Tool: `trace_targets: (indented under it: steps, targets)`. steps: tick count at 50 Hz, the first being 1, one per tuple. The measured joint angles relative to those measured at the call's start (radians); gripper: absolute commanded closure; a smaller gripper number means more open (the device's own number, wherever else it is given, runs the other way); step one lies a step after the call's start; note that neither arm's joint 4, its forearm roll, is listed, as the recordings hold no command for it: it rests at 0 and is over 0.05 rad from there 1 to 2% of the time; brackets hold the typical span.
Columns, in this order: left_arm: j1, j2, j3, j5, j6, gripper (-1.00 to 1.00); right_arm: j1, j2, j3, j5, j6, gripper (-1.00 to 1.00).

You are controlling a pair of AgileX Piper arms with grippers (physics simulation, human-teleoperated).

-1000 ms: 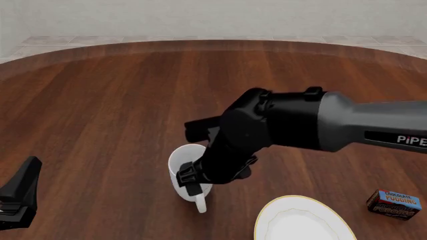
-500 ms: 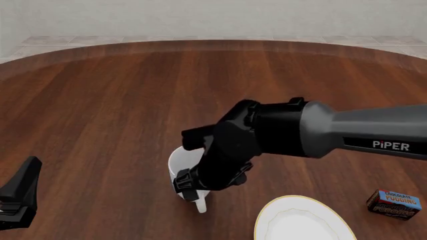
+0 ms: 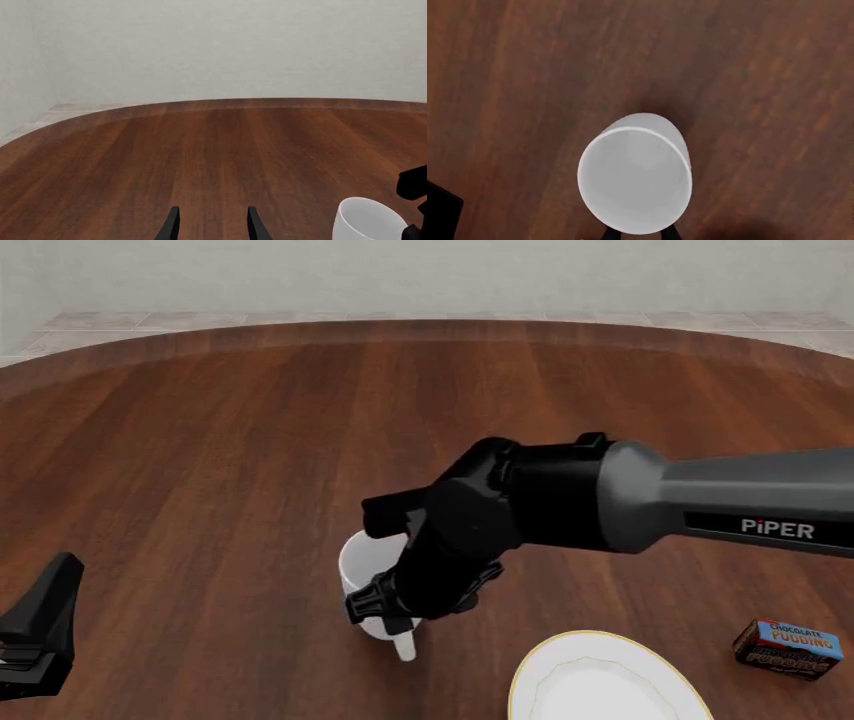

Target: Put the white mug on the plate.

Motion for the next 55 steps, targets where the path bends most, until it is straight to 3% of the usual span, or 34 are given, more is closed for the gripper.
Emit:
trace_targets:
  steps: [21, 55]
  targets:
    - [0.0, 0.0, 0.0, 0.0, 0.0, -1.0, -0.018, -0.058, 0.016, 0.047, -0.018, 1.0]
    - [0.0, 0.0, 0.0, 0.0, 0.0, -1.0, -0.061, -0.31, 0.137, 0.14, -0.041, 1.0]
